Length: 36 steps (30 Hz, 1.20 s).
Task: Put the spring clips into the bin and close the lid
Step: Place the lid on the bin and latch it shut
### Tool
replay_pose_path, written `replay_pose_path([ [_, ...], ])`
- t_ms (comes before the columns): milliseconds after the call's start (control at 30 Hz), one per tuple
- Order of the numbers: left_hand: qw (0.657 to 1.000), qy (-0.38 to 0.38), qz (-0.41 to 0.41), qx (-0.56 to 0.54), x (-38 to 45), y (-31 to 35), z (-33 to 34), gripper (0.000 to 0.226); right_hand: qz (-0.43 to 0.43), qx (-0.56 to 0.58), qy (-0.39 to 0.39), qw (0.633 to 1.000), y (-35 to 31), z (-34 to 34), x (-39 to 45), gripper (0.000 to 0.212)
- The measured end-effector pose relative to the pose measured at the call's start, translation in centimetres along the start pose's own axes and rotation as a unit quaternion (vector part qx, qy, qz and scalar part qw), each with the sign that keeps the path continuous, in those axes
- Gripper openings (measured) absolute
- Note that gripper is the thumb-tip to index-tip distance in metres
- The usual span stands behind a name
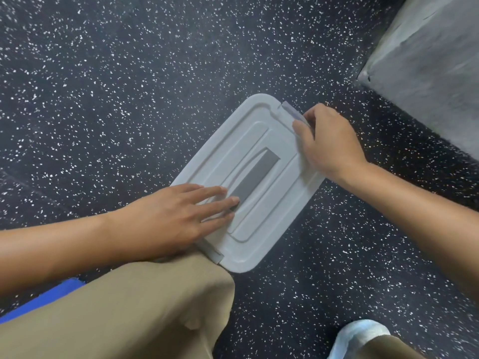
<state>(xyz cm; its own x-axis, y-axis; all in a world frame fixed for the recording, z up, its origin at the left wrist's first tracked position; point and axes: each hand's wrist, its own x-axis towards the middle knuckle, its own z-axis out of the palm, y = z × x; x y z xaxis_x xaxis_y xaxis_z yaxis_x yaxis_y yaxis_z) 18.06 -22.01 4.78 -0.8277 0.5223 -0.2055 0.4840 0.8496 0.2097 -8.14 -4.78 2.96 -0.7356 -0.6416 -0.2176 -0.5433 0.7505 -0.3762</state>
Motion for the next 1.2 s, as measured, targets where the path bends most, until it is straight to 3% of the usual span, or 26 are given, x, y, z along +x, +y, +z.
replay_pose_path([
  [200,1.0,-0.001,-0.012,-0.017,0.2,0.0,0.5,0.053,-0.049,0.0,0.018,0.999,0.6,-0.1,-0.5,0.029],
  [300,1.0,0.009,-0.002,-0.018,1.1,-0.3,-0.3,0.039,-0.068,0.0,0.017,0.998,1.0,-0.1,-0.4,0.029],
  [667,0.996,0.055,0.003,-0.066,12.7,0.4,-2.9,0.033,-0.046,0.032,-0.161,0.985,9.1,-0.9,-4.3,0.068],
  [800,0.997,0.059,0.011,-0.043,16.9,1.0,-2.9,0.04,-0.039,0.028,-0.208,0.977,13.0,-1.4,-6.3,0.065],
  [1067,0.992,0.099,0.059,-0.06,23.7,2.6,-1.3,0.041,-0.03,0.075,-0.19,0.979,17.1,1.3,-8.4,0.061],
  [1200,0.993,0.083,0.068,-0.053,25.7,2.7,0.3,0.04,-0.007,0.11,-0.148,0.983,18.1,3.6,-7.9,0.046],
])
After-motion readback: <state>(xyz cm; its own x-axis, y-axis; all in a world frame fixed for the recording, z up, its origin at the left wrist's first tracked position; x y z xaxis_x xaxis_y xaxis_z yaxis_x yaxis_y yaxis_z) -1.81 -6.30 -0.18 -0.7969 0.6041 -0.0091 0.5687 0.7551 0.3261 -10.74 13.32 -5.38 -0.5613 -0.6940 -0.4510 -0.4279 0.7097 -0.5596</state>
